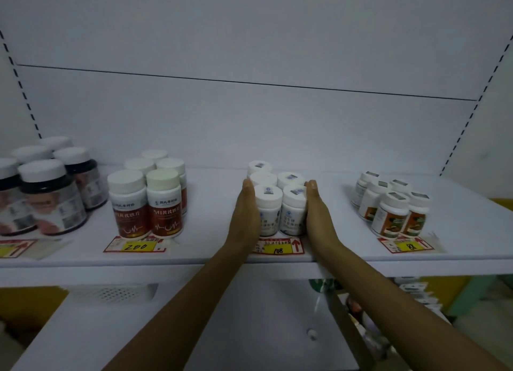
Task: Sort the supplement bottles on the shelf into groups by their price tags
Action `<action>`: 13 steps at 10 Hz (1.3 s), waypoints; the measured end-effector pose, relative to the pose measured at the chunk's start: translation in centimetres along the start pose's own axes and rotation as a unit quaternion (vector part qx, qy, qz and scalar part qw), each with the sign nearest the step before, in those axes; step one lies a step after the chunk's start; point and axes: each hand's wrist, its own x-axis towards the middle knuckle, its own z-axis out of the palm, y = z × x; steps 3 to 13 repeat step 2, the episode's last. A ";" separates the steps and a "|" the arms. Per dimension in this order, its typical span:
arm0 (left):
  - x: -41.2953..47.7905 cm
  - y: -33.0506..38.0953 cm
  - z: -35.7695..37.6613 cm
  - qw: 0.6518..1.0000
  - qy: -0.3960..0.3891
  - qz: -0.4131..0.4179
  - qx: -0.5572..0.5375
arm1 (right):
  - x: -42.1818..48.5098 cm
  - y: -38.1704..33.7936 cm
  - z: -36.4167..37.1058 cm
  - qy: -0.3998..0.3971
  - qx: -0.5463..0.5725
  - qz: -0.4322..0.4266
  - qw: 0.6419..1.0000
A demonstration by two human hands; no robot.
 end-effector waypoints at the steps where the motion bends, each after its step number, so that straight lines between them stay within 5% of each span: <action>1: -1.6 1.2 0.0 0.999 0.026 -0.001 0.035 | -1.1 -1.2 0.1 0.006 -0.034 -0.006 0.999; 2: -3.6 2.6 -0.3 0.991 0.067 0.014 0.112 | -3.3 -2.9 -0.6 0.065 -0.097 -0.072 0.991; 13: -3.6 2.6 -0.3 0.991 0.067 0.014 0.112 | -3.3 -2.9 -0.6 0.065 -0.097 -0.072 0.991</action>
